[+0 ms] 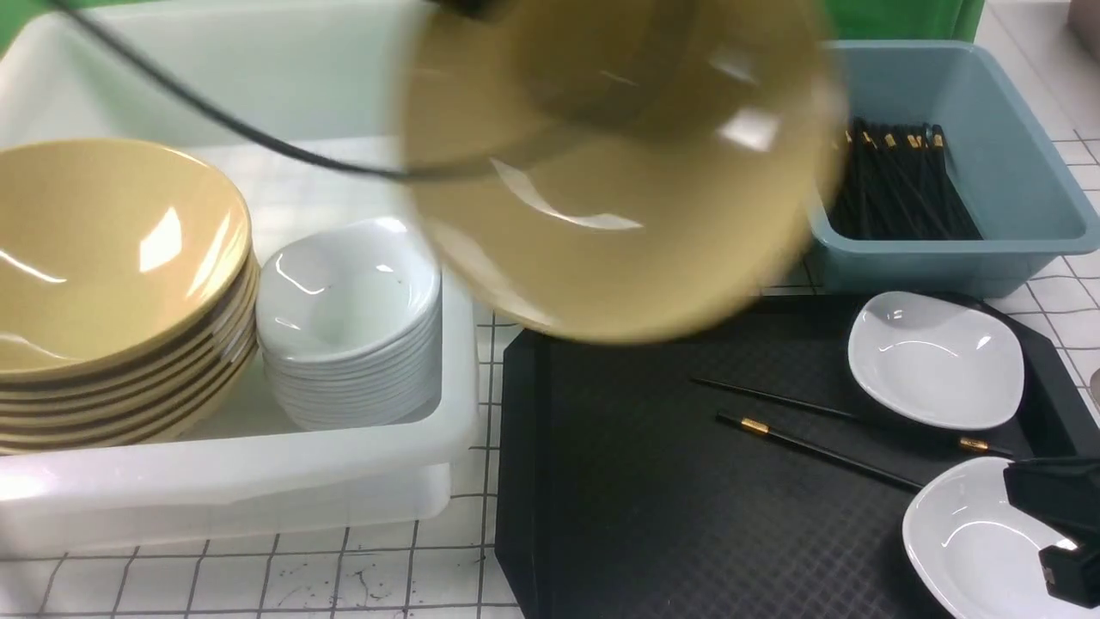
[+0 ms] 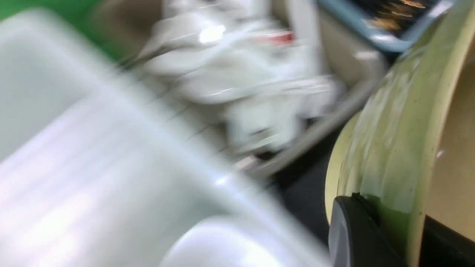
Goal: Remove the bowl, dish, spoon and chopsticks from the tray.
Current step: Use the left arm to put the noodle bowl into the large storage box on the left
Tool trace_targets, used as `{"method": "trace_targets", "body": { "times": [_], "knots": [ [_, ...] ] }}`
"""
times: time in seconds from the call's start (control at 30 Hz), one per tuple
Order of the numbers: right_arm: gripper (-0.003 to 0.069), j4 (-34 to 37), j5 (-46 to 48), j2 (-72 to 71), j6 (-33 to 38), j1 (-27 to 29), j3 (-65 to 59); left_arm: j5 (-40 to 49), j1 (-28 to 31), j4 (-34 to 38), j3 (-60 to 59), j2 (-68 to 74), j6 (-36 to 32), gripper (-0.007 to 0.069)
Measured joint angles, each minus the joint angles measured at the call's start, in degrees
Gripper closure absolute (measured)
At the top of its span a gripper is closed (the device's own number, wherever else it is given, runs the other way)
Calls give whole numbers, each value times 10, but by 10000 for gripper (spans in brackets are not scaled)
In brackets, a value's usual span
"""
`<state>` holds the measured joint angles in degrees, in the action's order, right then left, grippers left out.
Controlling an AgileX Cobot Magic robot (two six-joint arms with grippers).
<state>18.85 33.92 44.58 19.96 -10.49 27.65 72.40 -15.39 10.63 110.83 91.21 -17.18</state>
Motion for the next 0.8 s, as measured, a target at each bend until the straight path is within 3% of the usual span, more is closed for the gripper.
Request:
{"method": "trace_targets", "body": {
  "times": [0.07, 0.1, 0.3, 0.47, 0.63, 0.7, 0.8],
  "knots": [
    [610, 0, 0, 0, 0, 0, -1, -2, 91, -11, -51, -42, 17, 622],
    [610, 0, 0, 0, 0, 0, -1, -5, 99, -14, -56, -46, 20, 622],
    [610, 0, -15, 0, 0, 0, -1, -97, 299, -10, -252, -140, 62, 618],
    [610, 0, -17, 0, 0, 0, -1, -185, 348, 4, -364, -172, 71, 622],
    [610, 0, -24, 0, -1, 0, -1, -285, 360, -5, -453, -175, 86, 604],
    [610, 0, -27, 0, -3, 0, -1, -309, 360, -20, -476, -175, 86, 568],
    [594, 0, -28, 0, -6, 0, -1, -321, 360, -47, -489, -176, 86, 440]
  ]
}}
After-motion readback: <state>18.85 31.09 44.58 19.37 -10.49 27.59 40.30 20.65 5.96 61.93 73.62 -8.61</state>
